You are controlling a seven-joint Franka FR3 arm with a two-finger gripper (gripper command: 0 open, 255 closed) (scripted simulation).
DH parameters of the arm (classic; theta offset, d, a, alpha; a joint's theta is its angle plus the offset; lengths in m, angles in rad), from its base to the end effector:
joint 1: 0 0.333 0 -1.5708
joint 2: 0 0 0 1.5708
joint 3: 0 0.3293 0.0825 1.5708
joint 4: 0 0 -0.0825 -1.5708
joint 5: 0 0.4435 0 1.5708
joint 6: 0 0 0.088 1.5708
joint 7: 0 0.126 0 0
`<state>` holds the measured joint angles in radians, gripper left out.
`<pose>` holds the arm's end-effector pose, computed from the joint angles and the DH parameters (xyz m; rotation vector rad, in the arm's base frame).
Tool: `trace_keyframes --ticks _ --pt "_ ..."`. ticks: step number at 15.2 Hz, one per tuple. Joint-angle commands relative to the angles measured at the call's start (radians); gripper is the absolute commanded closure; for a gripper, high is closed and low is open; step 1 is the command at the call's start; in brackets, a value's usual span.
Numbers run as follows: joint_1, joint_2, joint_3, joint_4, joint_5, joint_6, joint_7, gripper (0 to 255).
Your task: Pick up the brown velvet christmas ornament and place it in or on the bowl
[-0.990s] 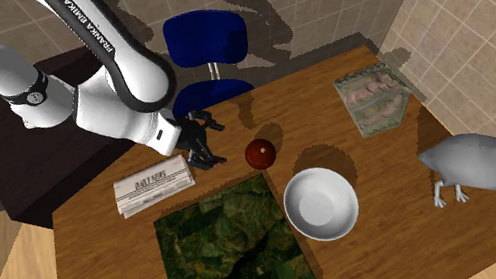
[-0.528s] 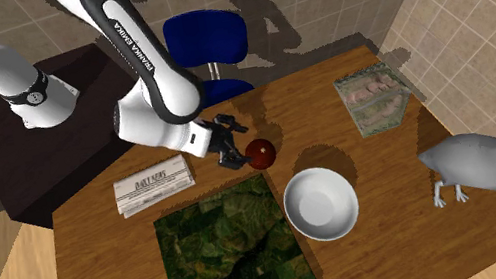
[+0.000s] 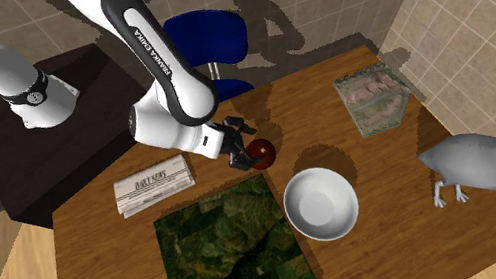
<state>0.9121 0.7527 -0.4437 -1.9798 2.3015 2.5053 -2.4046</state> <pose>0.5631 0.2661 0.0461 -2.2829 -1.1518 -1.0514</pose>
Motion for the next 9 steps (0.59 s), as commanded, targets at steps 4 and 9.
trace_keyframes --ticks 4,9 --pt "0.0 0.001 0.0 0.001 0.0 0.0 0.0 0" --pt "-0.002 0.006 0.001 0.008 -0.001 0.0 0.003 255"
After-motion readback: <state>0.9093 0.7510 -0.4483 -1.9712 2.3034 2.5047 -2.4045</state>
